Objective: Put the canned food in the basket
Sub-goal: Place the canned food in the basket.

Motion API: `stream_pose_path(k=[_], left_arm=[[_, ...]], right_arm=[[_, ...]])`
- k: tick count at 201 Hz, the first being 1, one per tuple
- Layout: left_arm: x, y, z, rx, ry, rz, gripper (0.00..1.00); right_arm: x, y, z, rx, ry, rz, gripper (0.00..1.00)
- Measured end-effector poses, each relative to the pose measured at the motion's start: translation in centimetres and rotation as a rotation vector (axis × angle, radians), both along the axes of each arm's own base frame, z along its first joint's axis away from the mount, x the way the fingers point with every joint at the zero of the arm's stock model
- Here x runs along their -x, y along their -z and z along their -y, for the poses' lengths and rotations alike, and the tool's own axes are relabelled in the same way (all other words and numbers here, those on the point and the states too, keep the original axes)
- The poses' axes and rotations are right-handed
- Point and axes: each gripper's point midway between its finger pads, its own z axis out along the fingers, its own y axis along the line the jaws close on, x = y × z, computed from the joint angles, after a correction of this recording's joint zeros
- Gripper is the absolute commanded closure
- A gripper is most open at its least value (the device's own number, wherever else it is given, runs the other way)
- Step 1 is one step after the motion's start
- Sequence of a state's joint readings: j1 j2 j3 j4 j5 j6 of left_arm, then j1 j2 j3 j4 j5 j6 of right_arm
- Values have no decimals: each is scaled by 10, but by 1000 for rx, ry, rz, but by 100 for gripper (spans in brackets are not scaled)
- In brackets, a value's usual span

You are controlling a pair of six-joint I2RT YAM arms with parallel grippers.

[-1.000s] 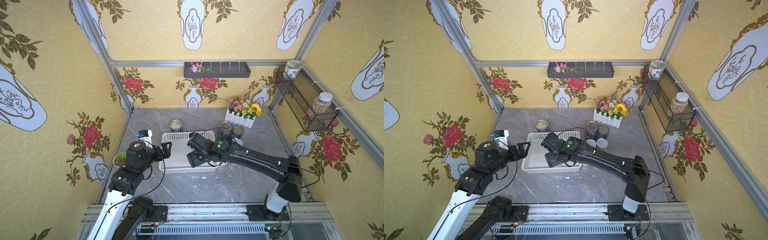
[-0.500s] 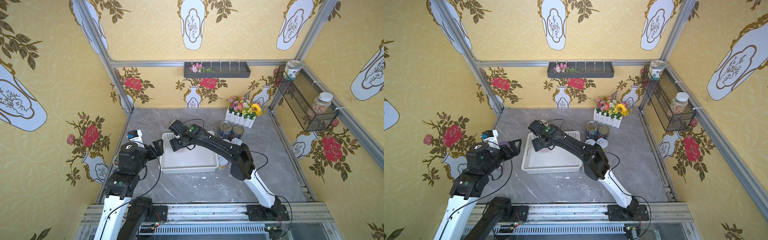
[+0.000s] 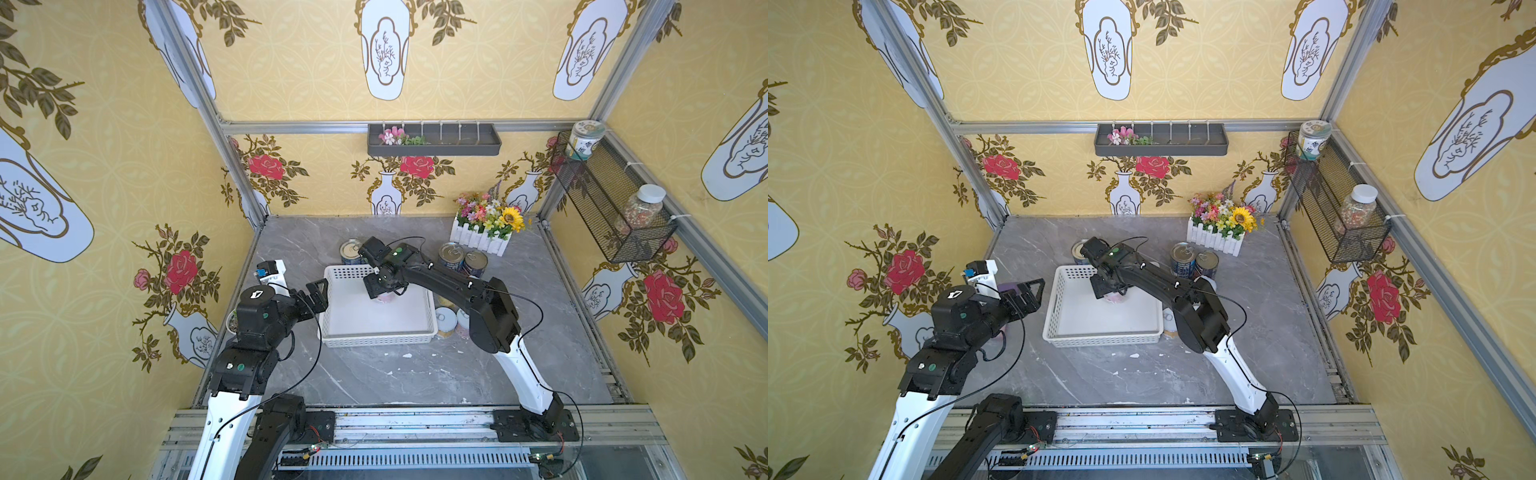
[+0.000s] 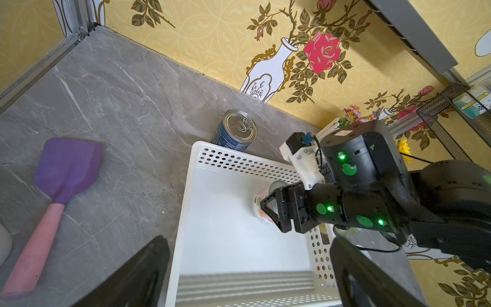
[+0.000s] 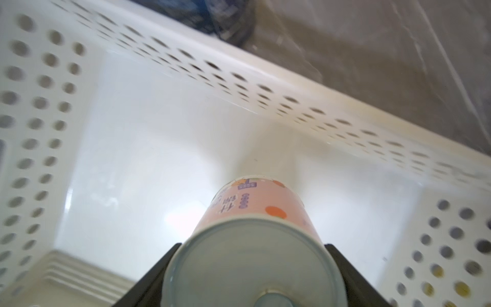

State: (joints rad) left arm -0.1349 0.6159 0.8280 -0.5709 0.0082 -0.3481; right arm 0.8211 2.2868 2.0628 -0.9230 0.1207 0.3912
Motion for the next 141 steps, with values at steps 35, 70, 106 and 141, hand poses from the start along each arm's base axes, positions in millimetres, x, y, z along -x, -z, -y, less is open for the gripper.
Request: stream_pose_path(k=[35, 70, 106, 141], left_arm=[[1, -1, 1, 4, 7, 5, 0], [1, -1, 2, 5, 10, 4, 0], [0, 2, 2, 5, 13, -5, 0], [0, 2, 2, 5, 13, -7, 0]], right_arm=[[-1, 7, 38, 52, 49, -23, 34], [-10, 9, 48, 64, 77, -13, 34], [-24, 13, 56, 73, 104, -3, 33], [-35, 21, 66, 98, 125, 0, 30]])
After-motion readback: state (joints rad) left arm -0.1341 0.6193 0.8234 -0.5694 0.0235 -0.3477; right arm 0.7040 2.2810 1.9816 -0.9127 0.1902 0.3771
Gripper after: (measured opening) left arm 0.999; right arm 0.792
